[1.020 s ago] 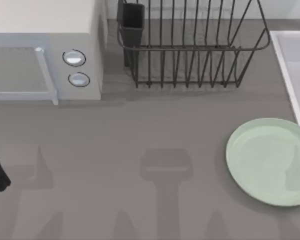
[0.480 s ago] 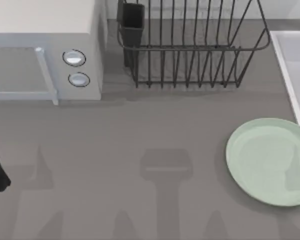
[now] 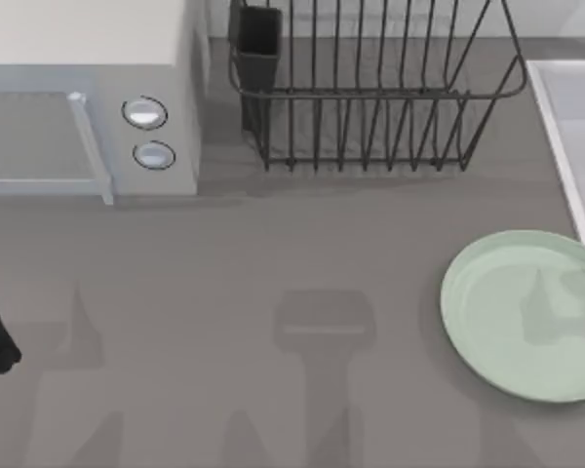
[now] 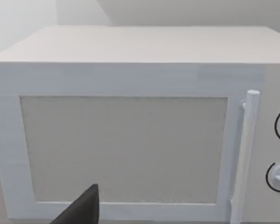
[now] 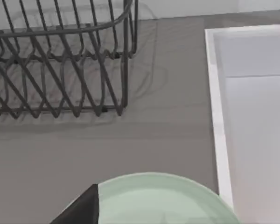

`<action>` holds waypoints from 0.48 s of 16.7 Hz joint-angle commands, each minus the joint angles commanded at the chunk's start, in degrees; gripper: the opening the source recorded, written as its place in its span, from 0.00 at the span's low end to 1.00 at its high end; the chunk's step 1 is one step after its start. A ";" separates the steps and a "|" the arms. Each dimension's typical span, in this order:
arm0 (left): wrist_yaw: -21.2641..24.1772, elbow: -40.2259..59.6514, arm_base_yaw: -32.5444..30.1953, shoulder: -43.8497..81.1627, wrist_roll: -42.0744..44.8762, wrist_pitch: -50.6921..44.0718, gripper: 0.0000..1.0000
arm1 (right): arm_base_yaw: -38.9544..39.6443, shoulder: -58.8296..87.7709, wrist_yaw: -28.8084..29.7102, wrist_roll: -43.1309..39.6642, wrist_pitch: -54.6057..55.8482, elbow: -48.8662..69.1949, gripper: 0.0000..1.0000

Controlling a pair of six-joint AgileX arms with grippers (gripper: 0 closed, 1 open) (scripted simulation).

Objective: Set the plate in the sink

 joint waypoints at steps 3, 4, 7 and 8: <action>0.00 0.00 0.00 0.00 0.00 0.00 1.00 | 4.42 17.03 0.01 4.55 -9.73 12.88 1.00; 0.00 0.00 0.00 0.00 0.00 0.00 1.00 | 5.95 23.07 0.01 6.14 -13.11 17.35 1.00; 0.00 0.00 0.00 0.00 0.00 0.00 1.00 | 10.51 41.31 0.02 10.83 -23.15 30.69 1.00; 0.00 0.00 0.00 0.00 0.00 0.00 1.00 | 11.95 47.19 0.02 12.33 -26.34 34.96 1.00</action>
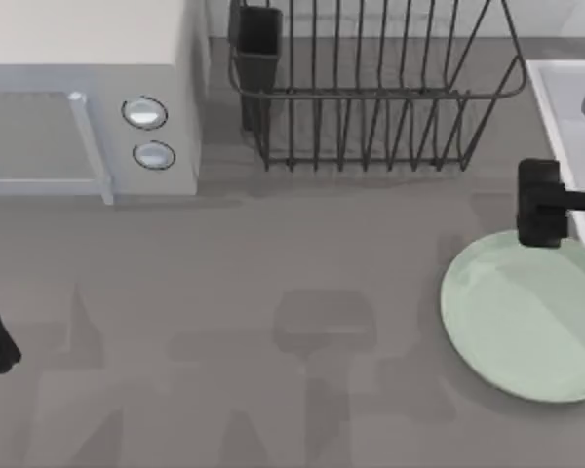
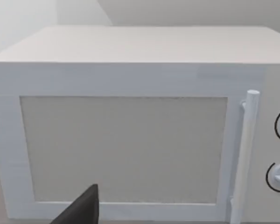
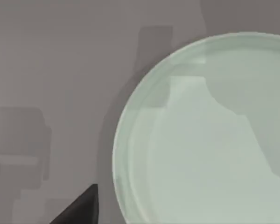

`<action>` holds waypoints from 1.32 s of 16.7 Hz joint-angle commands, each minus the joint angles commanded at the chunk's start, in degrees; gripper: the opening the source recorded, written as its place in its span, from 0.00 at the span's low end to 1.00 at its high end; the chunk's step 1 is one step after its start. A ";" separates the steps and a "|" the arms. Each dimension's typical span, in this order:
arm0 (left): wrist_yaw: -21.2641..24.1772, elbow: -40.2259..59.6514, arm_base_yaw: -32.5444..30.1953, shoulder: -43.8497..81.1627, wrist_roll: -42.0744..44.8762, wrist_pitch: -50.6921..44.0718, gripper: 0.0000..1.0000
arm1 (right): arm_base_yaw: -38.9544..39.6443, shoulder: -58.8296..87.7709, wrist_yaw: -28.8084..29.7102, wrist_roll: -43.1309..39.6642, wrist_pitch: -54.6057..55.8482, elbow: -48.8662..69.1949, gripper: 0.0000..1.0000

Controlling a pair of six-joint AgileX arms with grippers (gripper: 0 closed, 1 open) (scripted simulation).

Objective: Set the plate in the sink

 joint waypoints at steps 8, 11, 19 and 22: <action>0.00 0.00 0.00 0.00 0.00 0.00 1.00 | 8.32 33.63 0.02 8.57 -18.33 24.48 1.00; 0.00 0.00 0.00 0.00 0.00 0.00 1.00 | 9.22 36.97 0.02 9.50 -20.31 27.02 1.00; 0.00 0.00 0.00 0.00 0.00 0.00 1.00 | 8.97 38.53 0.02 9.46 -15.94 24.12 1.00; 0.00 0.00 0.00 0.00 0.00 0.00 1.00 | 9.12 41.67 0.04 9.57 -7.82 19.79 1.00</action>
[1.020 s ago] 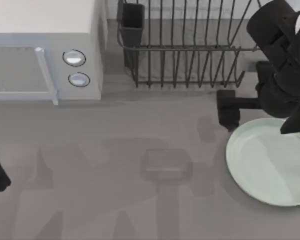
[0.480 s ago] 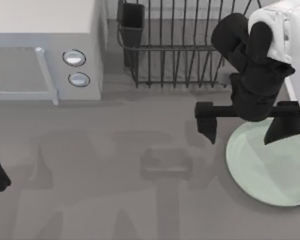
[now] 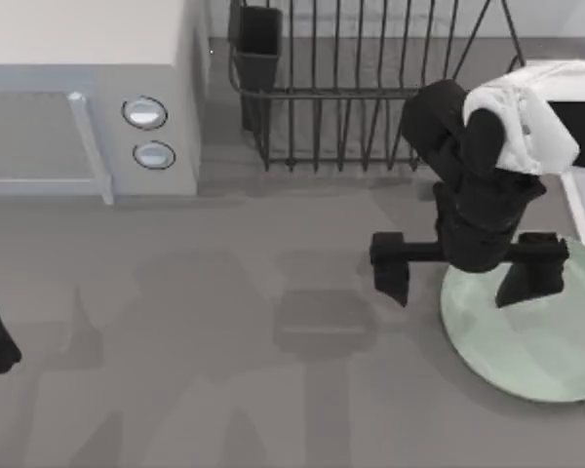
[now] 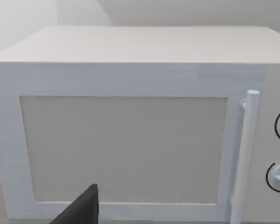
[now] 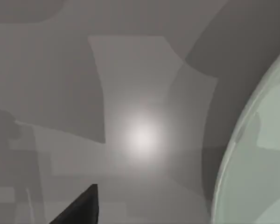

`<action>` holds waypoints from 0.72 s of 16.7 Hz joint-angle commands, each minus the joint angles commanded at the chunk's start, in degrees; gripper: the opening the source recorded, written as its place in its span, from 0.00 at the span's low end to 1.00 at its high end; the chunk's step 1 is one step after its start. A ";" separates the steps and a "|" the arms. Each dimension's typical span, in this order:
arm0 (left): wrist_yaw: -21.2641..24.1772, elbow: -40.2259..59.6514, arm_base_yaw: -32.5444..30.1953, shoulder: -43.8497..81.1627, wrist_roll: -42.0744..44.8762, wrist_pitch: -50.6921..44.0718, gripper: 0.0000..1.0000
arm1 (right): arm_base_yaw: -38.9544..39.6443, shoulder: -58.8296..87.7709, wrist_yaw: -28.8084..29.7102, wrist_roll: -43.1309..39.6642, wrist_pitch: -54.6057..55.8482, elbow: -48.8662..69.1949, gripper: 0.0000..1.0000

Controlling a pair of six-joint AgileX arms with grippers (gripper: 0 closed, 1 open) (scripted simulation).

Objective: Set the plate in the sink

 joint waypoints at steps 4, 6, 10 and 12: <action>0.00 0.00 0.00 0.00 0.00 0.00 1.00 | 0.20 3.61 0.03 0.16 8.00 -4.73 1.00; 0.00 0.00 0.00 0.00 0.00 0.00 1.00 | 0.22 3.97 0.03 0.18 8.55 -5.13 1.00; 0.00 0.00 0.00 0.00 0.00 0.00 1.00 | 0.22 3.97 0.03 0.18 8.55 -5.13 0.85; 0.00 0.00 0.00 0.00 0.00 0.00 1.00 | 0.22 3.97 0.03 0.18 8.55 -5.13 0.70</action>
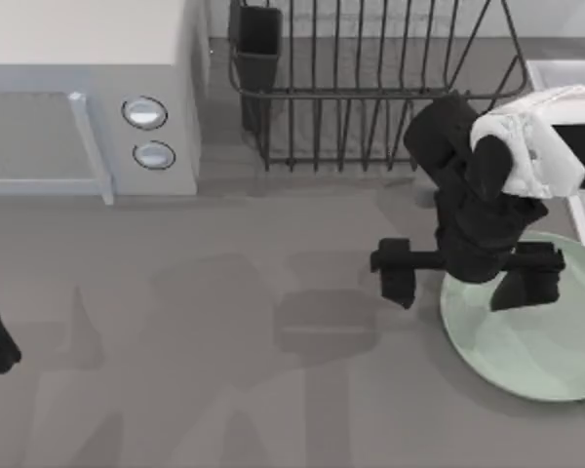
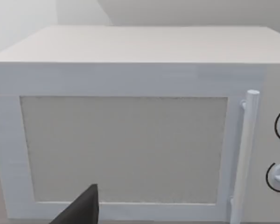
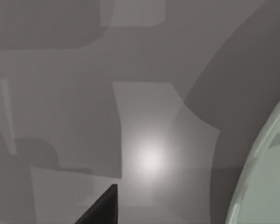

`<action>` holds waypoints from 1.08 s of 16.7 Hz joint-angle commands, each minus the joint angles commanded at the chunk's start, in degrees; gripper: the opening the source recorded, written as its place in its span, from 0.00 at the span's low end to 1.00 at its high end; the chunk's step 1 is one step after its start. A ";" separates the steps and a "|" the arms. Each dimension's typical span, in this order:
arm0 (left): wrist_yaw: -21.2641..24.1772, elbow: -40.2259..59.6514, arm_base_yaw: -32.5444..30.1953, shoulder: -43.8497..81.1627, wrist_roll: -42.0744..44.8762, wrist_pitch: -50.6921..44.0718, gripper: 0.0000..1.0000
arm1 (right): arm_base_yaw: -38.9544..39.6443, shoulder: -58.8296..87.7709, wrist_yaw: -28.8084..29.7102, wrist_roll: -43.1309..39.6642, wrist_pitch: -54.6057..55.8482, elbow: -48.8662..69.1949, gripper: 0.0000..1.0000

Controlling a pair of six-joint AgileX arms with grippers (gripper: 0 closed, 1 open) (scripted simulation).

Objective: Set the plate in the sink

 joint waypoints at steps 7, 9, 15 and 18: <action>0.00 0.00 0.00 0.00 0.00 0.00 1.00 | 0.00 0.00 0.00 0.00 0.00 0.00 0.17; 0.00 0.00 0.00 0.00 0.00 0.00 1.00 | 0.00 0.00 0.00 0.00 0.00 0.00 0.02; 0.00 0.00 0.00 0.00 0.00 0.00 1.00 | 0.00 0.00 0.00 0.00 0.00 0.00 0.00; 0.00 0.00 0.00 0.00 0.00 0.00 1.00 | -0.82 -4.78 0.78 -0.37 0.03 0.74 0.00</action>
